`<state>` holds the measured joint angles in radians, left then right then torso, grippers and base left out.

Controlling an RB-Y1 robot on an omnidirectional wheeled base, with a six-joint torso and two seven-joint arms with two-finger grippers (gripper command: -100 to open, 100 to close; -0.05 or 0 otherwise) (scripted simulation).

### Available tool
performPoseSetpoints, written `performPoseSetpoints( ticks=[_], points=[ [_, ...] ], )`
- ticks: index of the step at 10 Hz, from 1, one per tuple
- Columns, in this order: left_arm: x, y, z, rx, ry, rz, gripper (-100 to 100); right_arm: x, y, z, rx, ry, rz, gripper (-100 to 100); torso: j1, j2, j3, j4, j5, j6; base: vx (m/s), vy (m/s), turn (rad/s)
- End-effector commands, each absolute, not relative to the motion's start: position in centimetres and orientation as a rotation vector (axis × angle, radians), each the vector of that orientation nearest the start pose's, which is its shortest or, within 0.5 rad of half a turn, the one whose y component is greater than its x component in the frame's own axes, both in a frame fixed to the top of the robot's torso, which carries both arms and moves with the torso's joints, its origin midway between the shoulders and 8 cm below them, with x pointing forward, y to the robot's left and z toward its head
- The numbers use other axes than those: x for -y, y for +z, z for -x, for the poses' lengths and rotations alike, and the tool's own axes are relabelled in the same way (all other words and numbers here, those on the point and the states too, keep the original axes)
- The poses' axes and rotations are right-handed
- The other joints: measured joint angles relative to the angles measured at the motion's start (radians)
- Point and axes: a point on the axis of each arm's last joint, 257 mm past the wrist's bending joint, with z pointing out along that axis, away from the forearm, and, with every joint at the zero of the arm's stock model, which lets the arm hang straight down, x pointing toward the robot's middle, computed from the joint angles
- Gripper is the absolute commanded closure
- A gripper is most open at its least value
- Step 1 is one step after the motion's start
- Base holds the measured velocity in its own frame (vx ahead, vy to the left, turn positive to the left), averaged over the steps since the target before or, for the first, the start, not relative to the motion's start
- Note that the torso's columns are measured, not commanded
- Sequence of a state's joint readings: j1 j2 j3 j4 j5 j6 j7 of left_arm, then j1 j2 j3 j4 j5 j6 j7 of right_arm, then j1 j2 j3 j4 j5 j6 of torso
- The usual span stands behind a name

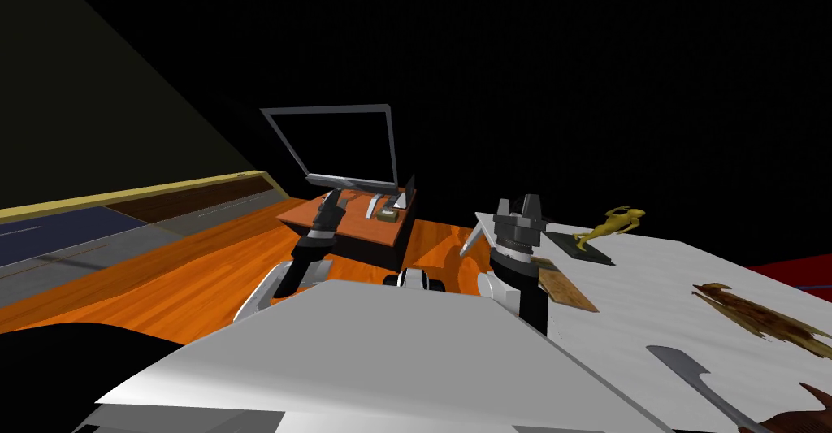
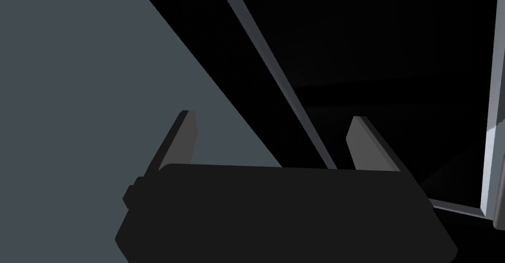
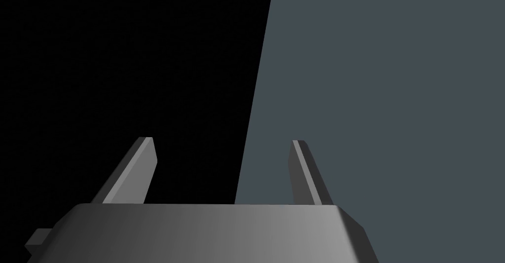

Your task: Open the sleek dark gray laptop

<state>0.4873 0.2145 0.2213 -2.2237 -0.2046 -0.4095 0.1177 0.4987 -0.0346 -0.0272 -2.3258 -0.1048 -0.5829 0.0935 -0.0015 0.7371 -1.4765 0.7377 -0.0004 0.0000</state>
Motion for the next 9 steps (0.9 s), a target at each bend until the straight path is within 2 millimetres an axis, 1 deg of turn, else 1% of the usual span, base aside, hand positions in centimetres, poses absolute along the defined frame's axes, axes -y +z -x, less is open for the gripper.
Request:
performPoseSetpoints(
  ticks=[1, 5, 7, 9],
  points=[
    [-35.8, -1.8, -36.5, -0.977, -0.866, 0.497, -100, 29.2, 6.0, -31.6, -0.505, 1.282, -0.558, 0, 0.0, -0.001, 0.0, 0.0, 0.0, 0.0, 0.048, -0.118, -0.039],
    [-40.7, -4.4, -36.6, -1.046, -0.665, 0.53, -100, 29.2, 6.0, -31.6, -0.505, 1.282, -0.558, 0, 0.001, 0.0, 0.0, 0.0, 0.0, 0.0, 0.072, -0.121, -0.046],
    [-43.0, -5.7, -36.7, -1.076, -0.576, 0.556, -100, 29.2, 6.0, -31.6, -0.505, 1.282, -0.558, 0, 0.002, 0.001, 0.0, 0.0, 0.0, -0.001, 0.069, -0.1, 0.09],
    [-43.0, -5.7, -36.7, -1.076, -0.576, 0.556, -100, 29.2, 6.0, -31.6, -0.505, 1.282, -0.558, 0, 0.005, 0.004, 0.003, 0.001, 0.001, 0.0, 0.017, -0.046, -0.034]
  ],
)
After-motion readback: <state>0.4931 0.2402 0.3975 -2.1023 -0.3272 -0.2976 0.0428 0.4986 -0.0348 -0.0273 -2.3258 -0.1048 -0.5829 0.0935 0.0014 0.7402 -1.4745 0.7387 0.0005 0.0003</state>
